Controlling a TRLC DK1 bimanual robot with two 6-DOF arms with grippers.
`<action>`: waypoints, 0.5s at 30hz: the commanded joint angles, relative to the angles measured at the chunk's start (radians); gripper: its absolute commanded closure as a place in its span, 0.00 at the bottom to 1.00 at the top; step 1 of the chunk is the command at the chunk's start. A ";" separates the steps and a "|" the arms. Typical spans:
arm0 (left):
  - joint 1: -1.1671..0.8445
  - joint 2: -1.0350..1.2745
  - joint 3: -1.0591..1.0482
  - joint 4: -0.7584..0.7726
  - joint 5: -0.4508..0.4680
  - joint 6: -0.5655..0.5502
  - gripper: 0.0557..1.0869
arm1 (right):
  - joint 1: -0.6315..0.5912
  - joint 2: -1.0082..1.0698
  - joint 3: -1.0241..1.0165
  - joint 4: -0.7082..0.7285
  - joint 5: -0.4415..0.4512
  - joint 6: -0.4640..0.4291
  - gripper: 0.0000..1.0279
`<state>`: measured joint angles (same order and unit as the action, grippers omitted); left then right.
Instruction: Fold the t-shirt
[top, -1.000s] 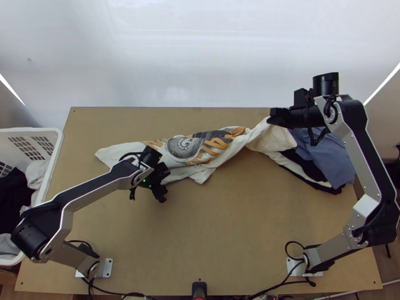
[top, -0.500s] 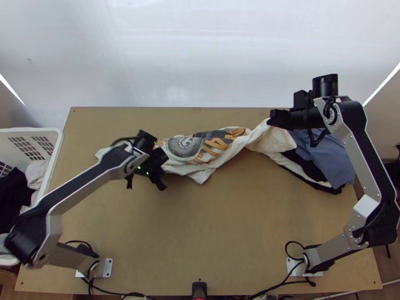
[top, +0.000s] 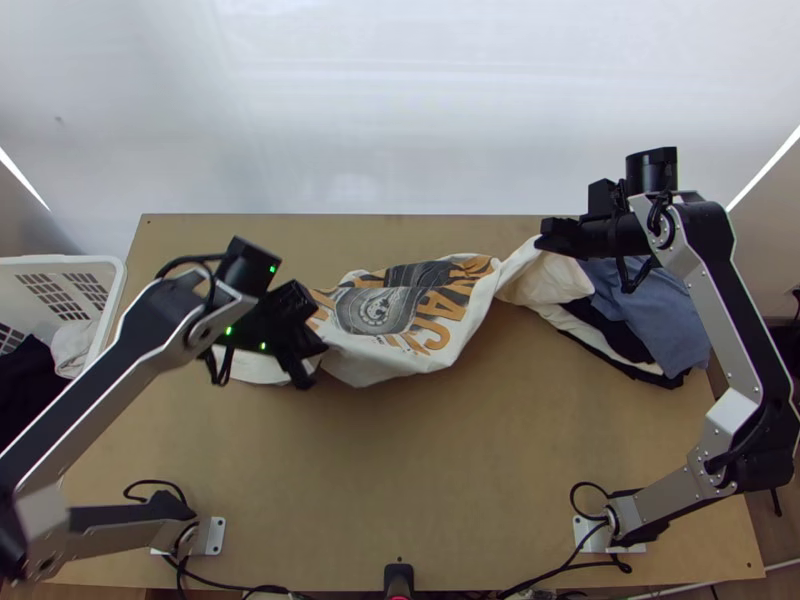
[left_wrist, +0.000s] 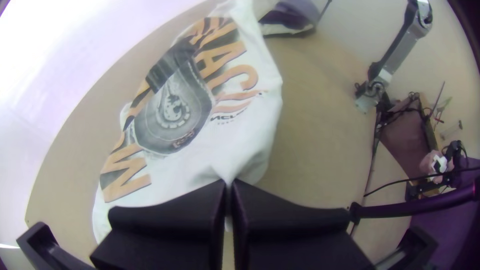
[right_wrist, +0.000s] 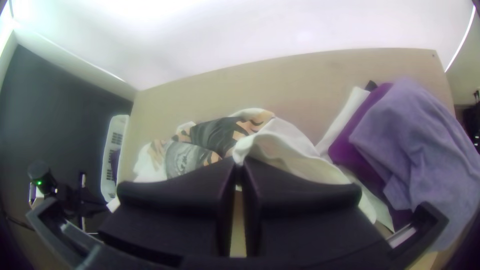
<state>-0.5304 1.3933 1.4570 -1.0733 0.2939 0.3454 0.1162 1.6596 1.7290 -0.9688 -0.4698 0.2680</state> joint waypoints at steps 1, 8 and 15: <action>0.141 0.174 0.016 0.030 0.033 0.067 0.97 | -0.001 -0.008 0.001 0.001 0.000 0.002 0.97; 0.282 0.572 0.215 0.134 0.033 -0.029 0.97 | 0.000 -0.029 -0.017 0.001 0.000 0.002 0.97; 0.371 0.794 0.465 0.116 0.034 -0.171 0.97 | -0.004 -0.055 -0.068 0.001 0.000 0.002 0.97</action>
<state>-0.2535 1.9629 1.7153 -0.9615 0.3260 0.2829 0.1146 1.6257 1.7008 -0.9676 -0.4698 0.2687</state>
